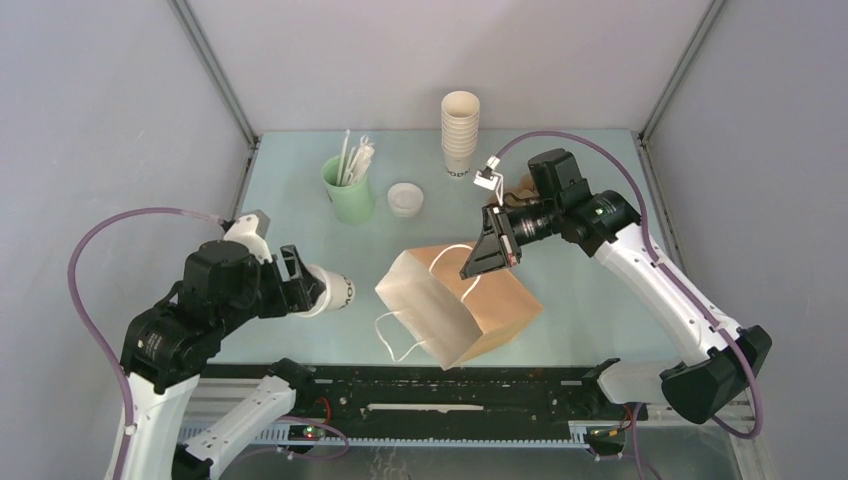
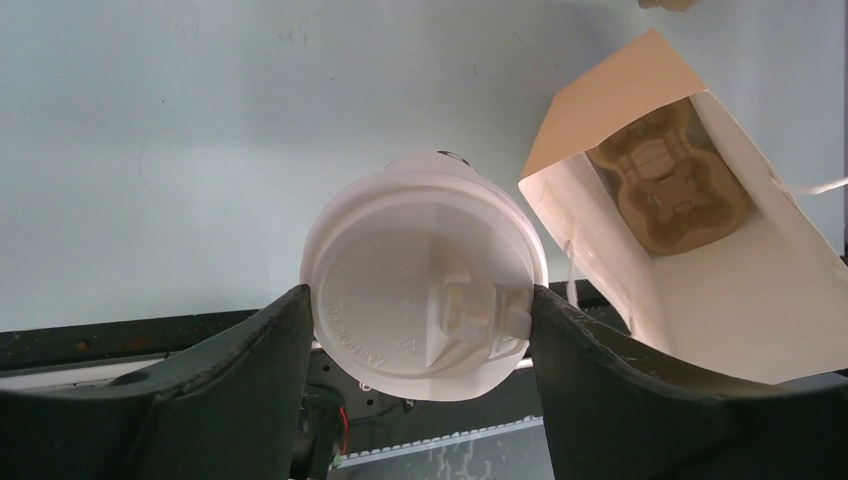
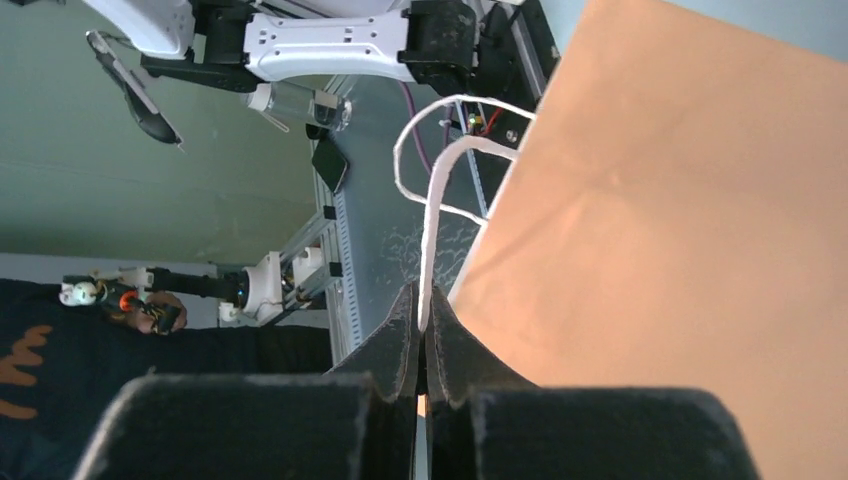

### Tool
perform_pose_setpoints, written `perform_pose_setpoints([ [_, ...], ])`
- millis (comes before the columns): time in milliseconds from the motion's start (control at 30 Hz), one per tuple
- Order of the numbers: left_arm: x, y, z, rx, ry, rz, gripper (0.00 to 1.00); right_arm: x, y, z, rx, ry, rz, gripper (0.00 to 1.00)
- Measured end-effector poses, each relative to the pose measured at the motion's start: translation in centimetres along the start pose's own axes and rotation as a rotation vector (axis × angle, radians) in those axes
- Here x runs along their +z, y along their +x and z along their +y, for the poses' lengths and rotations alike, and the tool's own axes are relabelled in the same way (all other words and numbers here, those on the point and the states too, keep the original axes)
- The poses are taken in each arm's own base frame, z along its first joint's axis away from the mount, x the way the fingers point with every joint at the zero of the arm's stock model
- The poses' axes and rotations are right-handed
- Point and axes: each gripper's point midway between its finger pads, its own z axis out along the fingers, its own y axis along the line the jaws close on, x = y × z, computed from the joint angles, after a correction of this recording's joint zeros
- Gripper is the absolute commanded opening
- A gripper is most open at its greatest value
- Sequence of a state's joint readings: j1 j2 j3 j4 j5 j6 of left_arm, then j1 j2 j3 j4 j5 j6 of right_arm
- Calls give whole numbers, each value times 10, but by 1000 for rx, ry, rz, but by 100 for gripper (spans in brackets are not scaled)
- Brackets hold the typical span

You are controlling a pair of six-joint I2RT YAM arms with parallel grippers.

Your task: Pack the takeout coffee

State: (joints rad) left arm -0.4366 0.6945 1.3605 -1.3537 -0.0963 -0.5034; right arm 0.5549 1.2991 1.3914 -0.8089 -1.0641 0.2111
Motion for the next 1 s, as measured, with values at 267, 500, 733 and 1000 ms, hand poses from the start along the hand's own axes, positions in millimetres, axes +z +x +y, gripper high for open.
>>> perform_pose_setpoints([
  [267,1,7,-4,24,36,30,59,-6,25,-31,122,104,44,0],
  [500,-6,7,-16,26,97,50,59,-5,36,-43,104,182,76,0],
  [733,-36,-13,-43,4,238,-19,58,-2,16,-43,31,236,-8,0],
  [1000,-65,-24,-79,-80,440,-55,54,2,-7,-43,-30,257,-90,0],
])
